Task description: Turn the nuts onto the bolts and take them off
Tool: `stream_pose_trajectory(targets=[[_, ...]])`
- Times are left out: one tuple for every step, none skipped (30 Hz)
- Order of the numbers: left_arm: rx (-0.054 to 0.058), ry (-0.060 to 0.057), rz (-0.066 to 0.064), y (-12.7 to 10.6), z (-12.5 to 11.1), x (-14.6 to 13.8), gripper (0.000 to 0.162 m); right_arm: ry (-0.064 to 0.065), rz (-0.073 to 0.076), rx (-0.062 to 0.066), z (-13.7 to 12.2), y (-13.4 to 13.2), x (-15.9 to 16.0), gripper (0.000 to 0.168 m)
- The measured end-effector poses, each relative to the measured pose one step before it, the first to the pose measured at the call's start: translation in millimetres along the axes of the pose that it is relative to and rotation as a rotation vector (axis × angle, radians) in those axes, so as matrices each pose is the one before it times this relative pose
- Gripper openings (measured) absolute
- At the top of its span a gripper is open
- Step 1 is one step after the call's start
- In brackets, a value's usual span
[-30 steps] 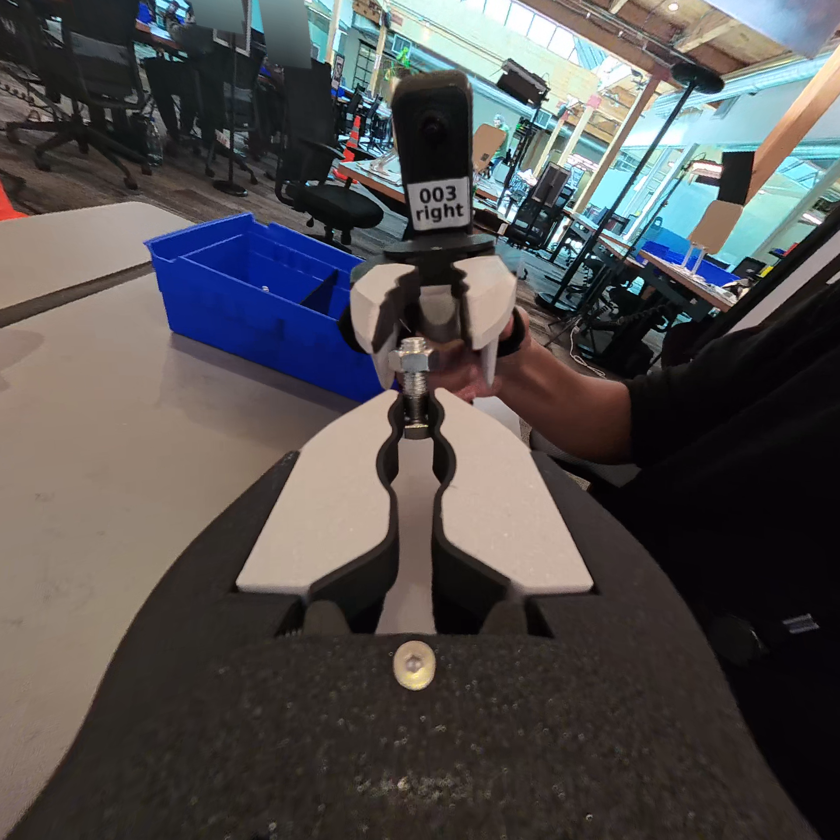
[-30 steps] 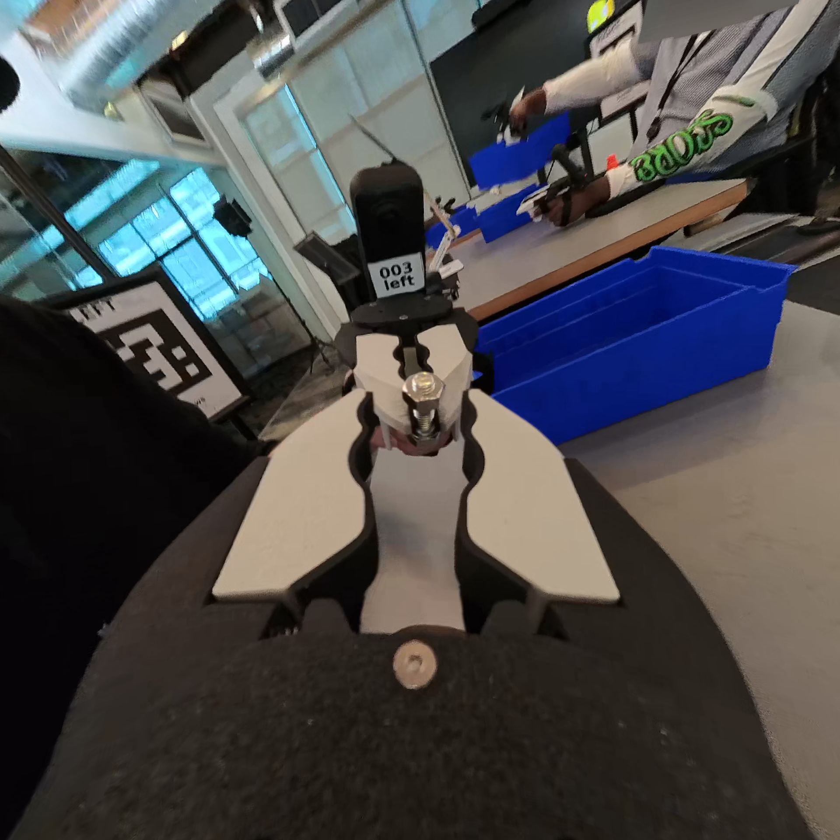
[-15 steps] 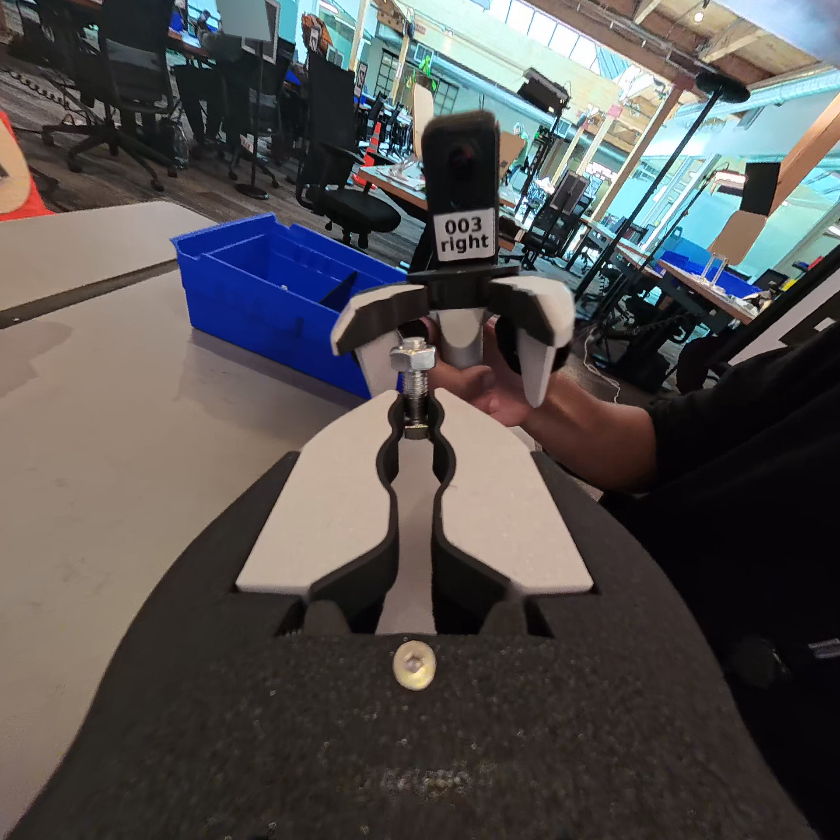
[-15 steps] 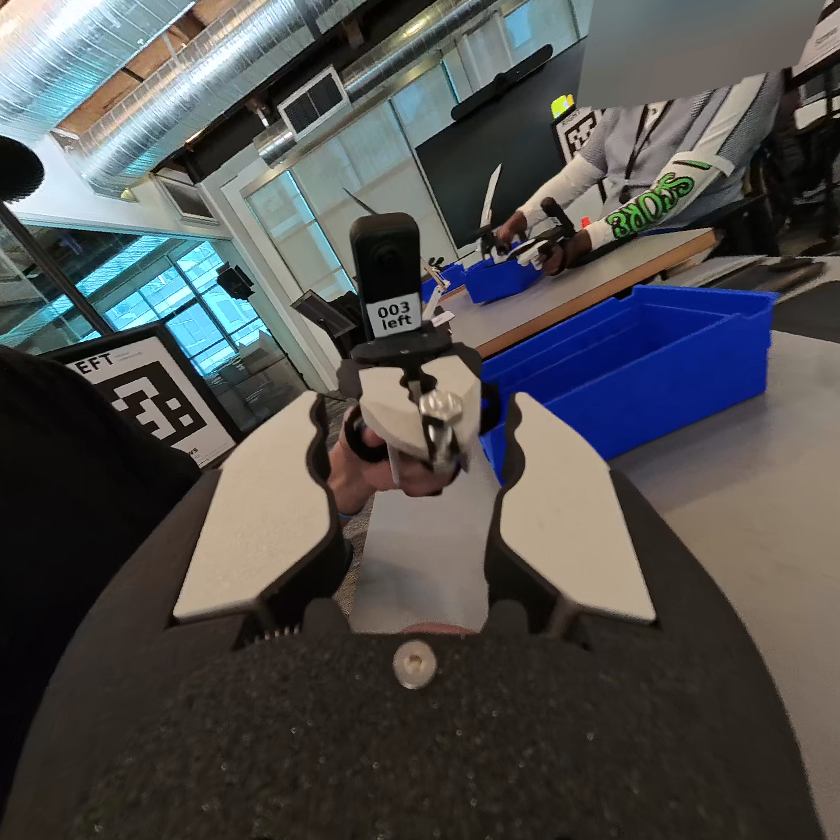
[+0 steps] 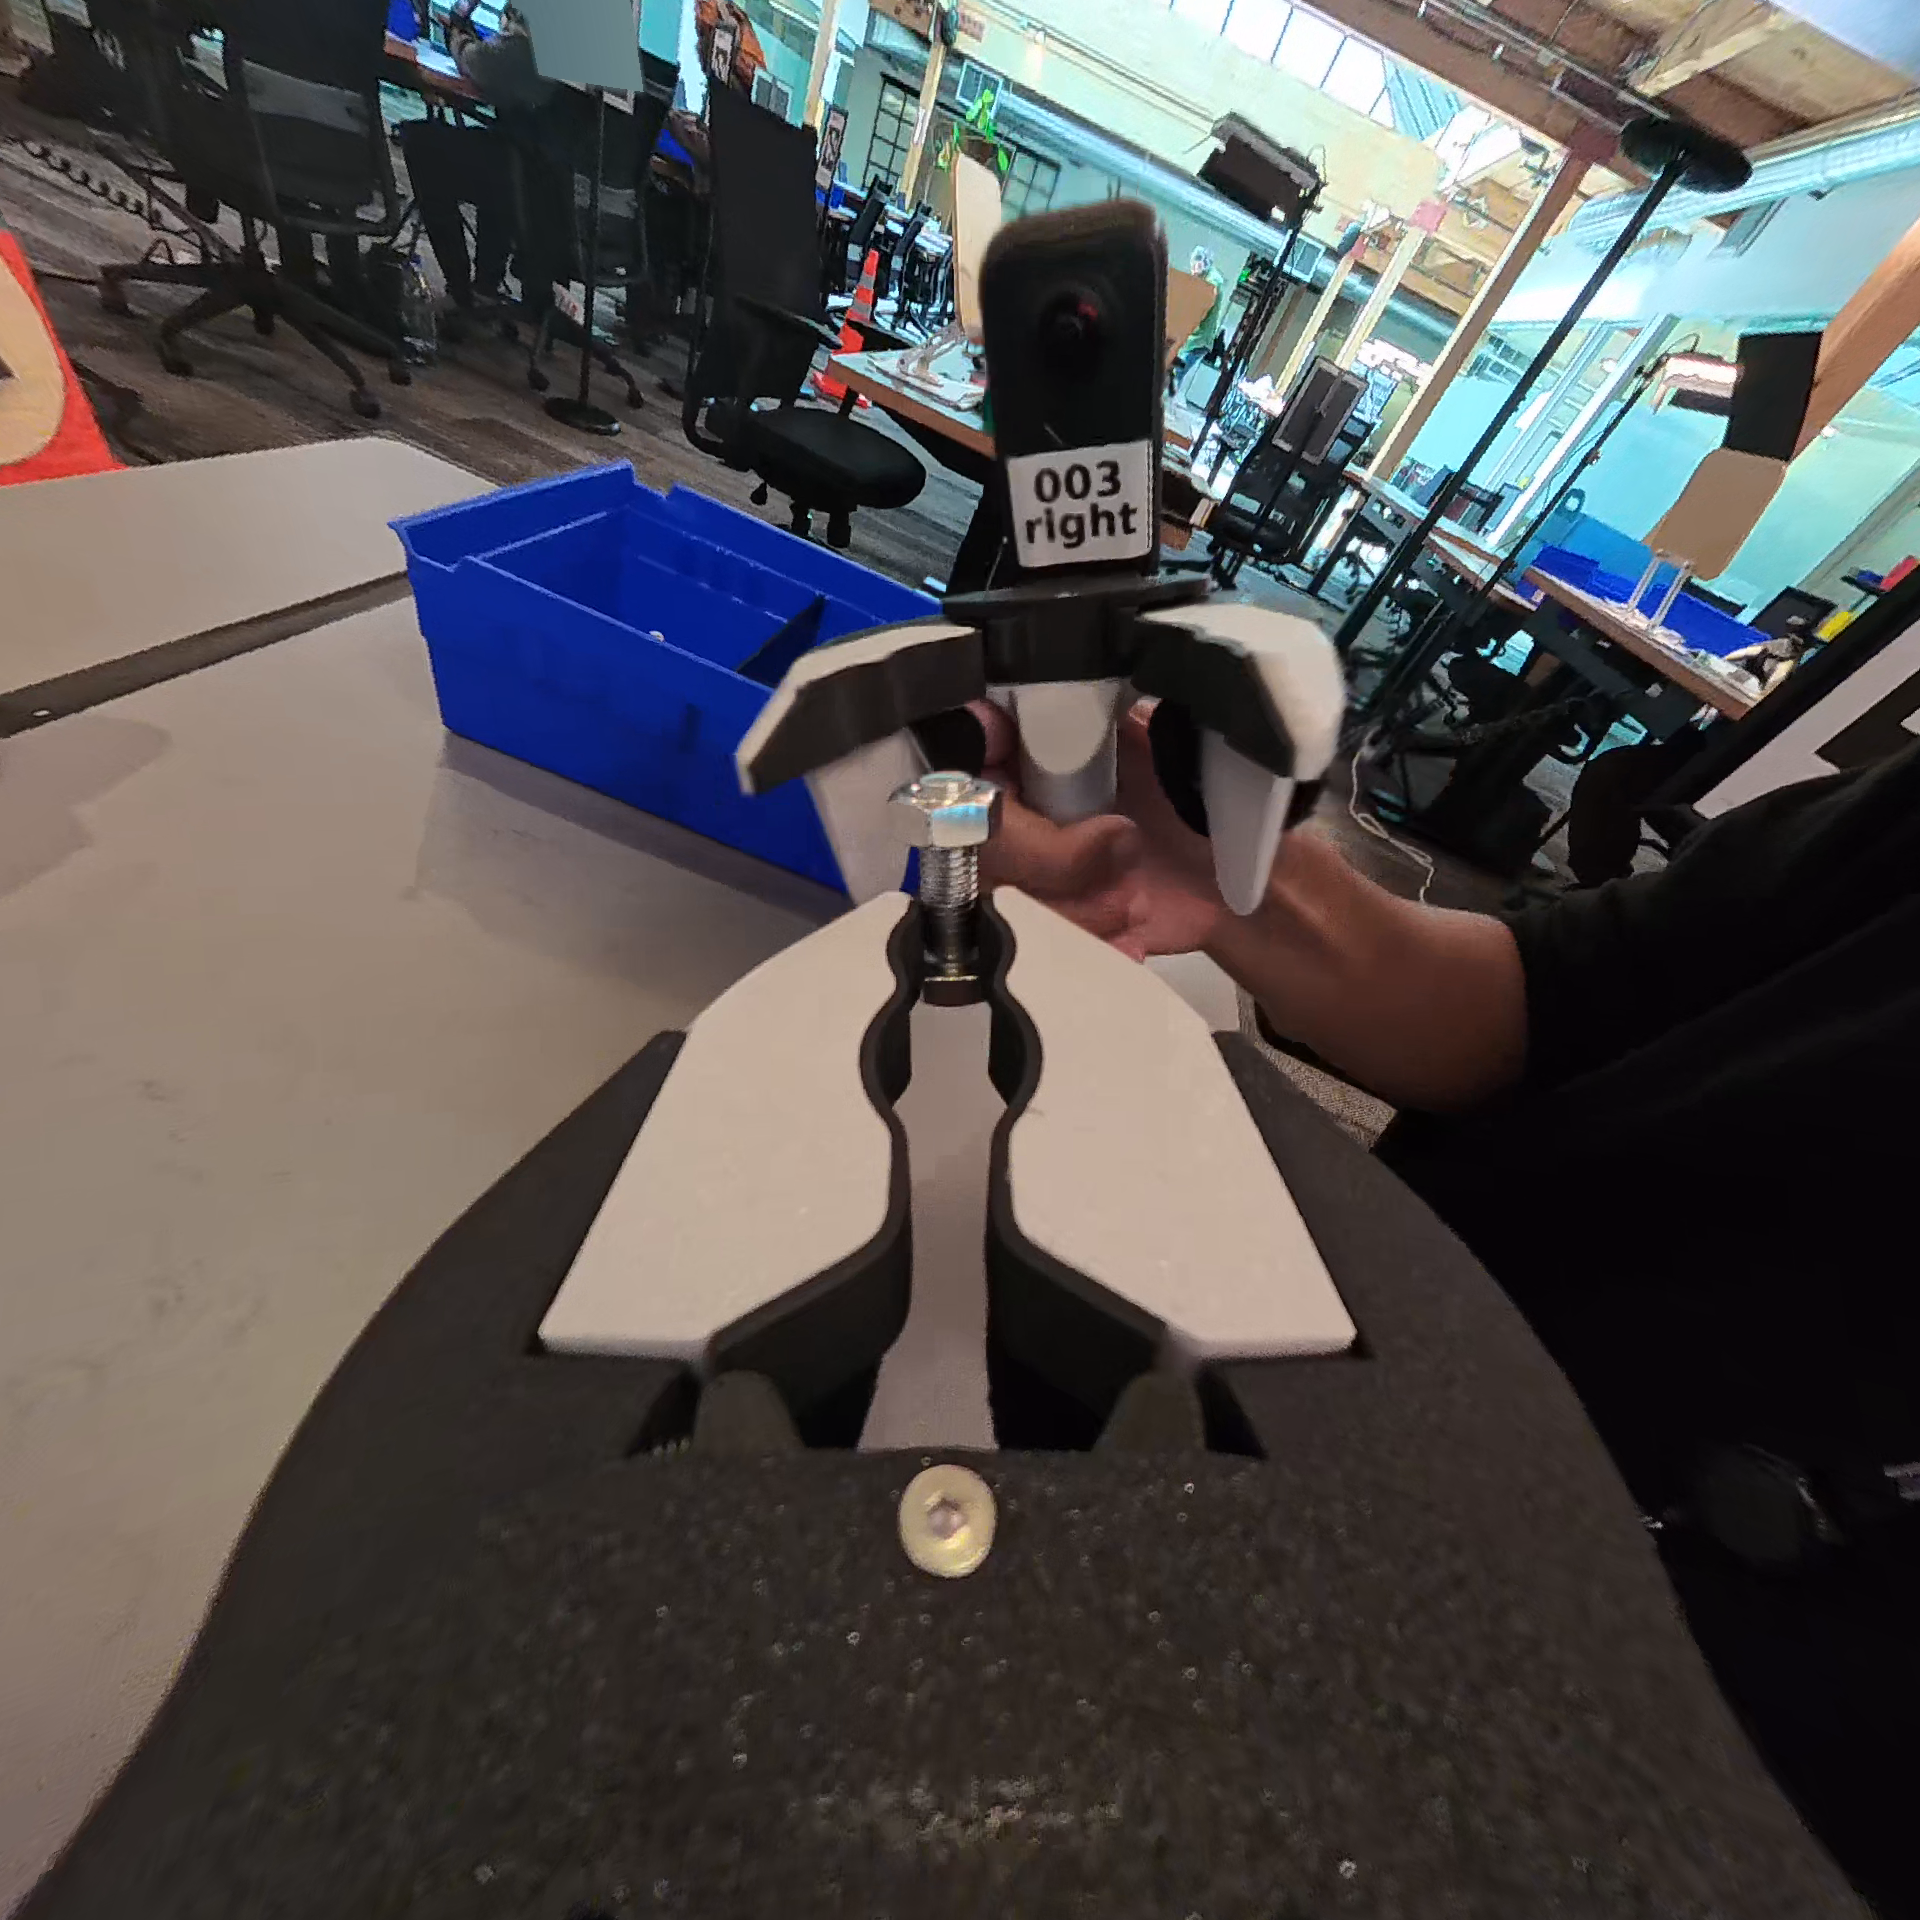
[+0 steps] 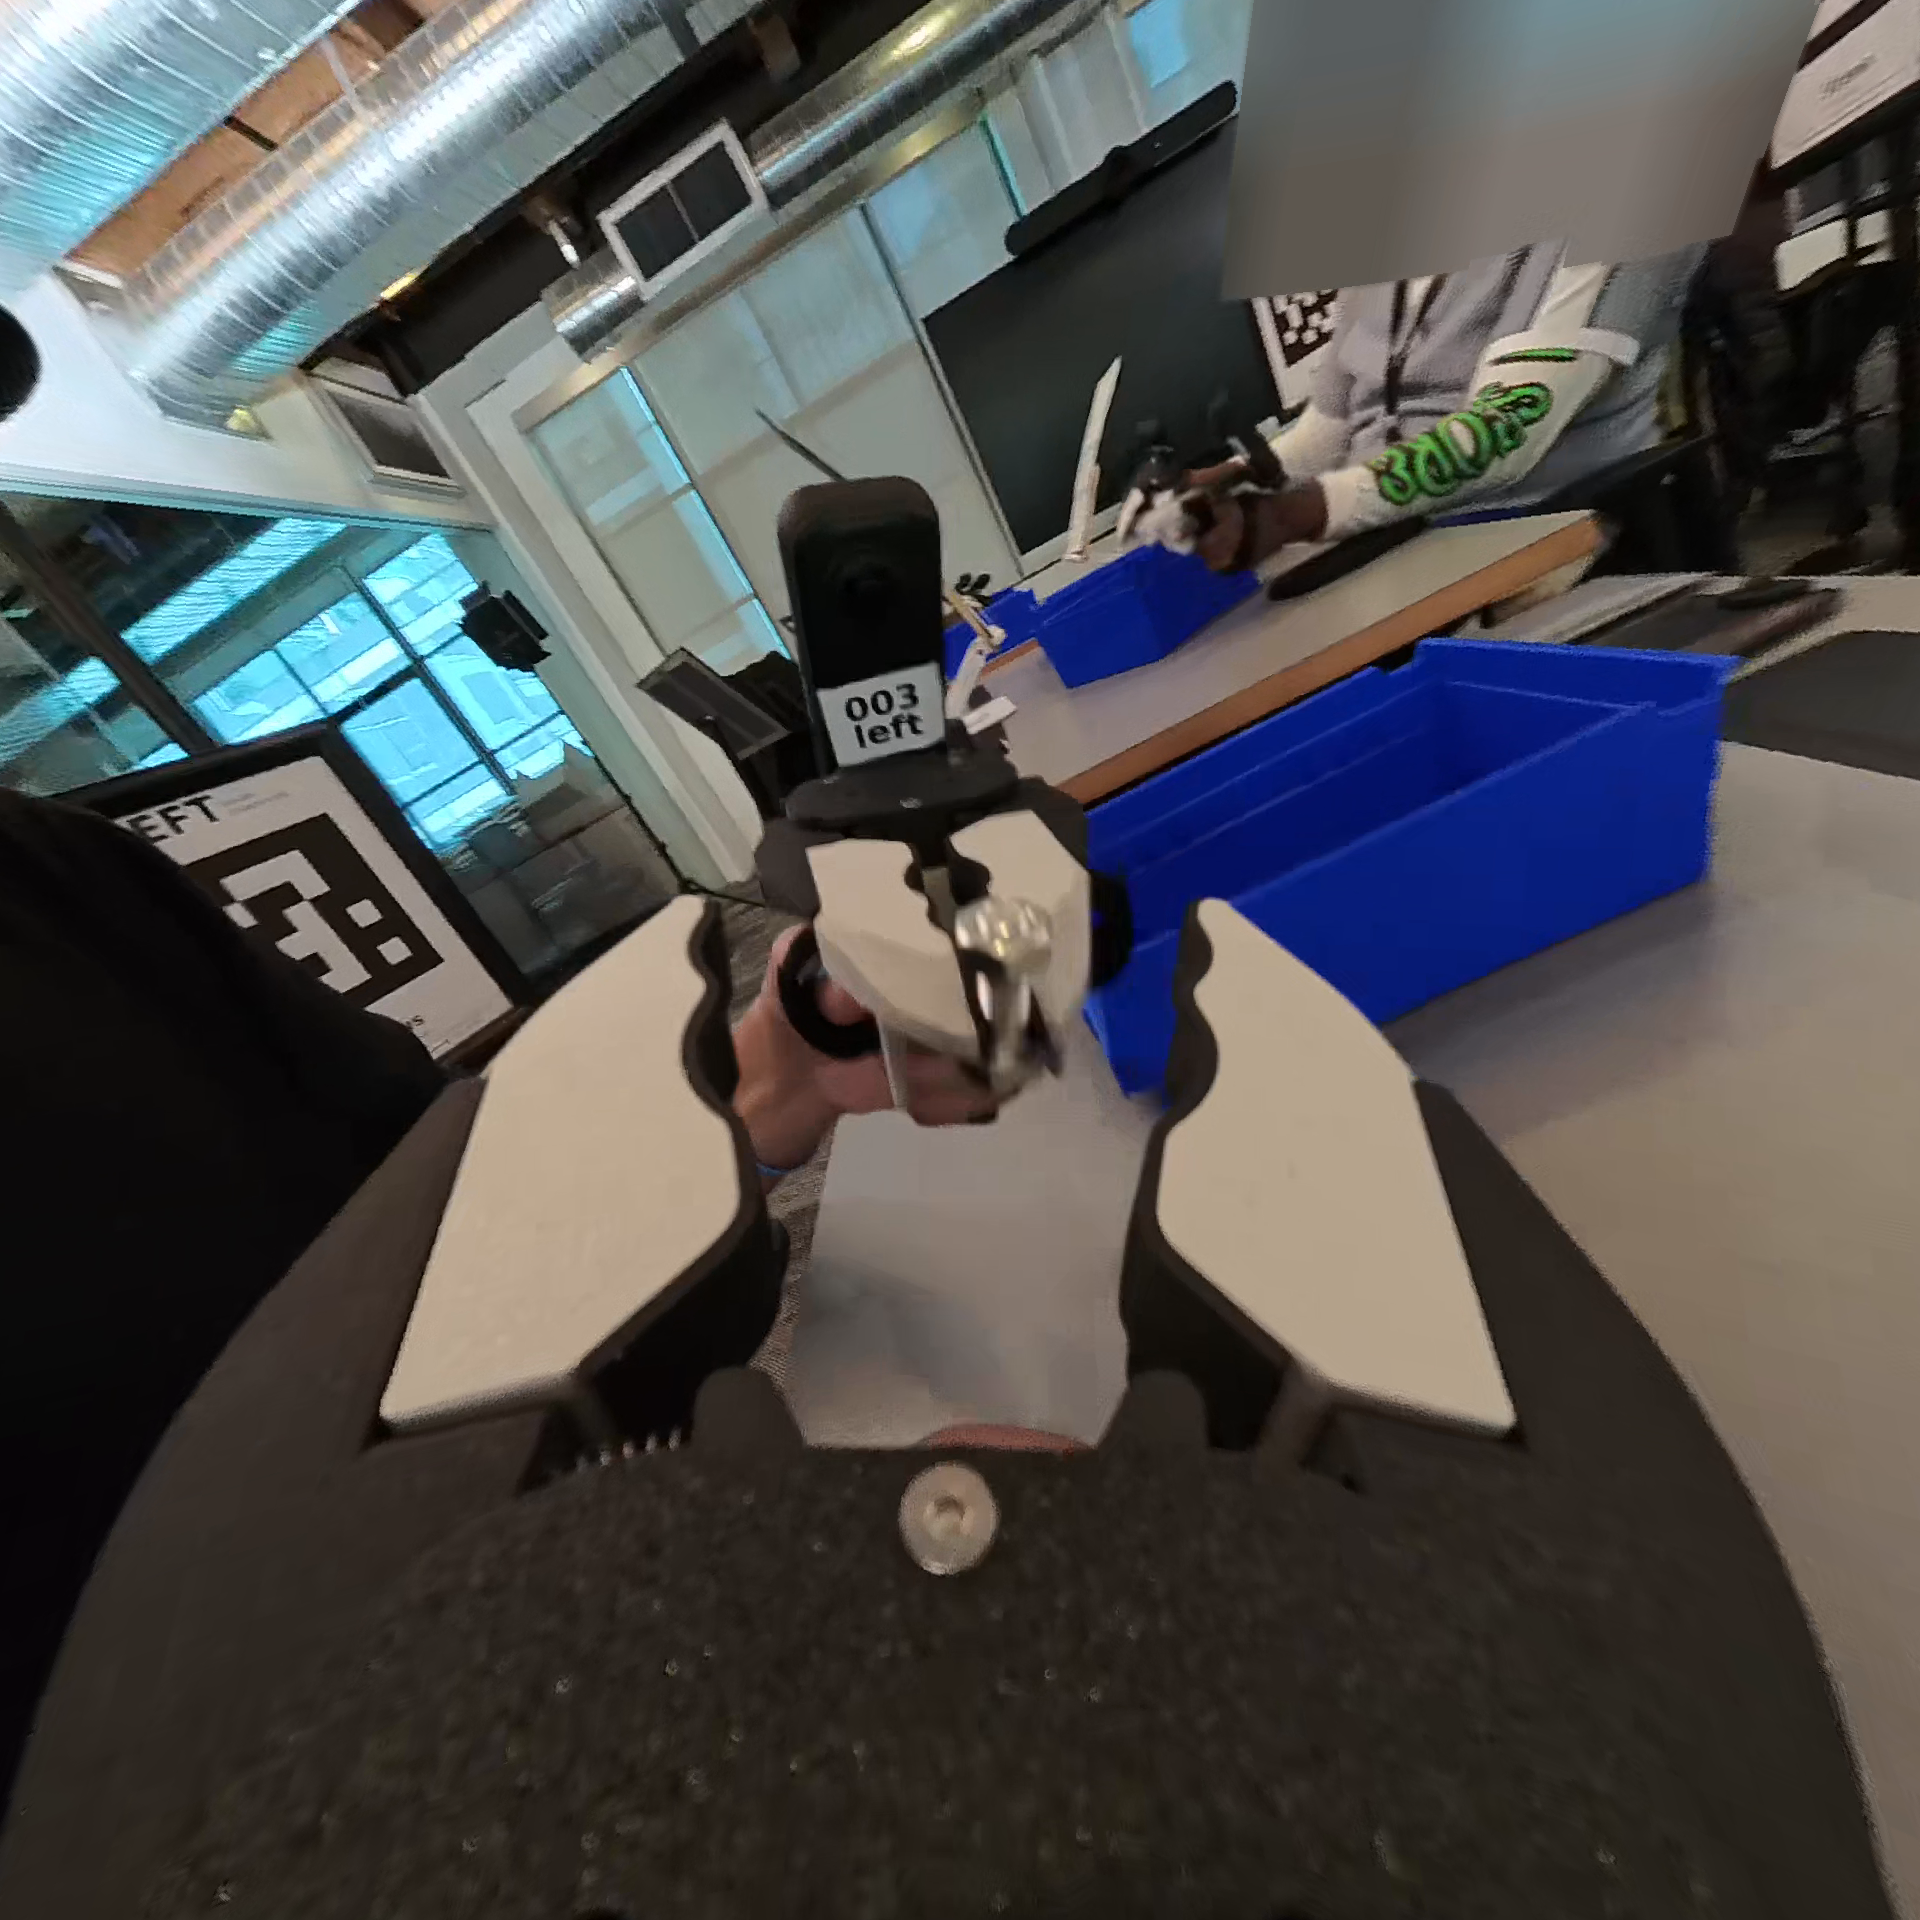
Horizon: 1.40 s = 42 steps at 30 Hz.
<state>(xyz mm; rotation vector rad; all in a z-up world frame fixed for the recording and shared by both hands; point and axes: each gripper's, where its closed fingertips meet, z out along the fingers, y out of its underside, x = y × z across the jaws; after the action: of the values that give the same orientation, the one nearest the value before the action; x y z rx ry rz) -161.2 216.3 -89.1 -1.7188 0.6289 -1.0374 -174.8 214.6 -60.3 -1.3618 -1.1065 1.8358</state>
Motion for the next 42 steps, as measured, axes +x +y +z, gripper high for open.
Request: stream_pose_trajectory(targets=[[0.0118,0.001,-0.0042,-2.52,-2.71,-0.75,0.008,0.0149,0.0023,0.0027,-8.94,-0.21,1.78,0.081],[0.0067,0.005,-0.0048,-1.29,-1.93,-0.42,0.008,0.0019,0.0107,0.0065,-7.1,-0.21,-0.31,0.081],[0.0024,-0.0005,-0.0031,-0.09,-1.1,-1.09,0.008,-0.0105,0.0143,0.0056,-4.17,0.46,-2.45,0.08],[-0.0012,-0.0048,-0.0016,0.82,-0.02,-1.55,0.008,-0.0143,0.0096,-0.001,-0.51,1.74,-3.5,0.08],[-0.0046,0.0014,-0.0043,1.58,1.05,-0.65,0.008,-0.0149,-0.0015,-0.0041,3.05,2.34,-3.99,0.08],[-0.0038,0.0042,-0.0049,1.58,1.86,0.02,0.008,-0.0139,-0.0072,-0.0062,6.31,2.86,-3.66,0.08],[-0.003,0.002,-0.0034,1.37,2.37,0.07,0.008,-0.0213,-0.0046,-0.0098,9.0,3.05,-4.03,0.08],[-0.0076,0.0071,-0.001,1.76,2.86,1.15,0.008,-0.011,0.0005,-0.0028,10.2,1.65,-1.73,0.087],[-0.0051,0.0087,0.0028,0.99,2.57,2.0,0.008,0.0022,-0.0025,-0.0064,9.68,1.39,1.51,0.089],[-0.0063,0.0019,0.0048,0.78,2.18,1.57,0.008,-0.007,-0.0052,-0.0169,7.67,1.91,0.86,0.088],[-0.0042,-0.005,0.0081,0.17,1.4,0.93,0.008,0.0019,-0.0041,-0.0077,4.06,-0.46,2.28,0.088],[-0.0031,-0.0056,0.0083,-0.08,0.38,0.75,0.008,0.0009,-0.0048,0.0091,-0.13,-3.07,2.1,0.086],[-0.0083,-0.0038,0.007,0.41,-0.17,0.57,0.008,0.0045,0.0047,0.0109,-4.13,-3.91,2.26,0.085],[-0.0031,-0.0055,0.0068,-0.17,-1.13,0.04,0.008,0.0101,0.0032,0.0088,-7.4,-3.59,2.13,0.084],[0.0048,-0.0045,0.0047,-1.38,-1.78,-0.18,0.009,0.0202,-0.0023,0.008,-9.62,-2.79,2.63,0.083],[0.0087,0.0019,-0.0005,-1.75,-1.92,0.33,0.008,0.0219,-0.0054,0.0029,-10.26,-1.32,2.37,0.083],[0.0068,0.0062,-0.0042,-1.39,-1.64,0.22,0.008,0.0165,-0.0027,-0.0032,-9.48,0.23,1.25,0.082],[0.0071,0.001,-0.0032,-1.32,-1.15,-0.55,0.008,0.0078,0.005,-0.0026,-7.52,0.56,-0.04,0.082],[0.0048,0.001,-0.0028,-0.6,-0.51,-0.81,0.008,-0.0013,0.0099,0.0007,-4.85,0.59,-1.92,0.082],[-0.0005,0.0069,-0.0041,0.71,0.49,-0.05,0.008,-0.0096,0.0061,0.0041,-1.83,0.28,-3.93,0.081],[-0.0009,0.0041,-0.0038,1.27,1.07,-0.56,0.008,-0.0112,-0.0014,-0.0015,1.7,1.3,-4.7,0.081],[-0.0022,0.0011,-0.0042,1.61,1.9,-0.98,0.008,-0.0129,-0.0081,-0.0093,4.84,2.58,-4.95,0.081],[-0.0012,0.0008,-0.005,1.38,2.04,-0.89,0.008,-0.0103,-0.0091,-0.0174,7.49,3.91,-3.83,0.082],[-0.0067,0.0114,-0.0049,1.45,2.29,1.03,0.008,0.0003,-0.0052,-0.0089,9.25,2.64,-0.9,0.089],[-0.0048,0.0076,0.0018,0.24,1.92,1.56,0.008,-0.001,-0.0059,0.0024,8.91,0.62,0.68,0.092],[-0.004,0.0011,0.0114,-0.37,1.51,1.85,0.008,-0.0118,0.0046,0.0006,7.72,0.17,0.74,0.09],[-0.0079,-0.0064,0.0135,-0.23,1.29,1.03,0.008,-0.0176,0.0168,-0.0015,5.09,-0.44,0.2,0.09],[-0.0056,-0.0095,0.0107,-0.29,0.64,0.38,0.008,-0.0043,0.0141,0.0142,0.97,-2.73,1.14,0.088],[-0.007,-0.0031,0.0065,0.42,0.01,0.73,0.008,0.0076,0.0016,0.0213,-3.18,-3.6,1.15,0.087],[-0.0038,-0.0021,0.0043,0.55,-0.73,0.25,0.009,0.0218,-0.0132,0.0088,-6.65,-2.37,1.86,0.087],[0.0031,-0.0061,0.0028,-0.46,-1.39,-0.75,0.009,0.0341,-0.0202,-0.0014,-9.32,-1.15,3.08,0.086],[0.0044,-0.0019,-0.0016,-0.95,-1.57,-0.64,0.008,0.0309,-0.0148,-0.002,-10.45,-0.93,2.87,0.085],[0.0051,0.0018,-0.004,-1.06,-1.45,-0.32,0.008,0.0124,-0.002,0.0011,-9.89,-0.92,0.54,0.083],[0.0056,0.0041,-0.0035,-1.09,-1.27,-0.11,0.008,-0.0031,0.0091,0.0005,-7.89,-0.59,-1.65,0.082],[0.0048,0.0012,-0.003,-0.62,-0.85,-0.18,0.008,-0.0096,0.0096,-0.0047,-4.98,0.54,-2.8,0.08],[0.0015,0.0,-0.0016,0.03,-0.24,-0.31,0.008,-0.0099,0.0002,-0.0082,-1.44,1.54,-3.06,0.079],[-0.0031,0.0034,-0.0017,0.7,0.43,0.18,0.008,-0.0055,-0.0066,-0.0103,2.38,1.98,-2.6,0.079],[-0.0056,0.003,-0.0011,1.2,1.2,0.4,0.008,-0.0089,-0.009,-0.0101,5.62,1.92,-2.76,0.08],[-0.004,-0.0001,0.0011,0.94,1.53,0.1,0.009,-0.0158,-0.0063,-0.0057,8.07,1.33,-3.17,0.08],[-0.0034,0.0043,0.0012,0.77,1.64,0.74,0.009,-0.0048,-0.0018,-0.0055,9.23,1.12,-0.54,0.086],[-0.0027,0.0052,0.001,0.11,1.51,1.03,0.009,0.001,-0.0054,-0.0153,8.69,2.26,1.61,0.088],[-0.0034,0.0009,0.0034,0.09,1.29,0.84,0.009,-0.0027,-0.0044,-0.0166,6.99,2.0,1.97,0.088]])
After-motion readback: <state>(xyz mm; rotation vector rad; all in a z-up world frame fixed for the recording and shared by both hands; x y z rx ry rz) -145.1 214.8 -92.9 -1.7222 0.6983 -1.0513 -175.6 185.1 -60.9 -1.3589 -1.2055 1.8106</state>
